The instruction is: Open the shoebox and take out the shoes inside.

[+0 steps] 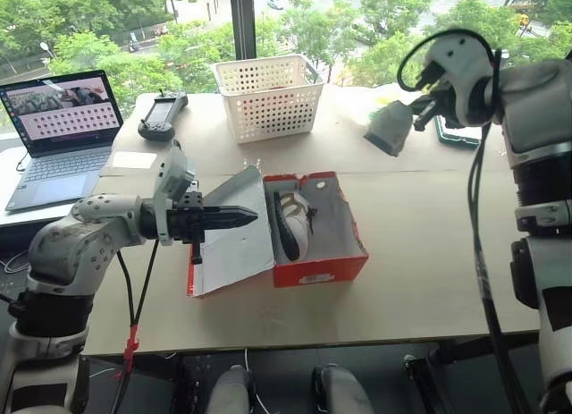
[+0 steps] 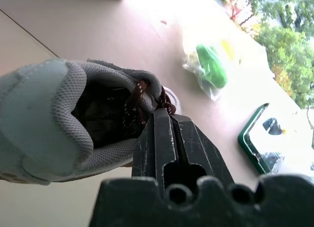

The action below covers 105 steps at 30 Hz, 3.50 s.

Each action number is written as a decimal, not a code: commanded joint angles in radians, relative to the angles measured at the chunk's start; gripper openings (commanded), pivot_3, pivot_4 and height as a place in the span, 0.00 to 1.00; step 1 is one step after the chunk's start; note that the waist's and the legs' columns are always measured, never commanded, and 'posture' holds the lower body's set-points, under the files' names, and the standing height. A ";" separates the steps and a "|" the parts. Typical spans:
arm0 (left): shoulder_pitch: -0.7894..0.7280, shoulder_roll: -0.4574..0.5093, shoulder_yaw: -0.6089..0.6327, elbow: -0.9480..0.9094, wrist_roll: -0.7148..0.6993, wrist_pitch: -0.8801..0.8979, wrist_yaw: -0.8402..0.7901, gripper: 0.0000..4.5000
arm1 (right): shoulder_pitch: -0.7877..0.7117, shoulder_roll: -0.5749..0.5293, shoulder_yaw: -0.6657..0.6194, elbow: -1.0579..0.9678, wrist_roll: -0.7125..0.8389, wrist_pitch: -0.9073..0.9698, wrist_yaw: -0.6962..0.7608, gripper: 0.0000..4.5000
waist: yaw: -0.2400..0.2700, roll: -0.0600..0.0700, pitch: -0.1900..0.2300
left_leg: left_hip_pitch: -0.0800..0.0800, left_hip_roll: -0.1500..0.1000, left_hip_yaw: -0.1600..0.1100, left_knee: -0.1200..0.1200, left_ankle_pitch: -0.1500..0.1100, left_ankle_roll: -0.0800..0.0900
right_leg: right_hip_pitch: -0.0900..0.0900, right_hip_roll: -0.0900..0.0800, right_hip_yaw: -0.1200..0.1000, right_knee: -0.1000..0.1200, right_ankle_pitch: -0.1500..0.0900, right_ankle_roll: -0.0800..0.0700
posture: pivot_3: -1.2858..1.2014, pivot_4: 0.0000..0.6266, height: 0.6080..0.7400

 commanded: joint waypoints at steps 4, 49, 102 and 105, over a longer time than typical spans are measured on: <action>-0.014 0.019 0.019 -0.023 -0.001 -0.005 -0.008 0.00 | 0.068 0.010 -0.011 0.282 -0.049 -0.279 -0.171 0.01 | -0.009 0.001 0.001 | 0.000 0.000 0.000 -0.001 0.000 0.000 | 0.000 0.001 0.000 0.000 0.000 -0.001 | 0.52 0.24 0.95; 0.149 -0.089 0.115 0.039 0.064 -0.284 -0.002 0.00 | 0.249 0.355 -0.128 -0.659 0.488 0.721 -0.078 0.54 | 0.003 0.009 0.006 | 0.000 0.001 0.000 0.001 0.003 0.000 | 0.001 0.000 -0.001 0.001 0.006 -0.005 | 0.52 0.24 0.95; 0.146 -0.078 0.073 0.004 0.075 -0.241 0.047 0.00 | 0.095 0.488 -0.129 -0.045 0.542 0.785 -0.129 1.00 | -0.004 0.009 0.006 | 0.000 0.001 -0.002 0.000 0.003 0.000 | 0.001 0.001 -0.001 0.001 0.006 -0.004 | 0.52 0.24 0.95; 0.140 -0.078 0.072 0.008 0.076 -0.239 0.053 0.00 | 0.098 0.494 -0.117 -0.027 0.526 0.761 -0.130 1.00 | -0.004 0.009 0.006 | 0.000 0.001 -0.002 0.000 0.003 0.000 | 0.001 0.001 -0.001 0.001 0.006 -0.004 | 0.52 0.24 0.95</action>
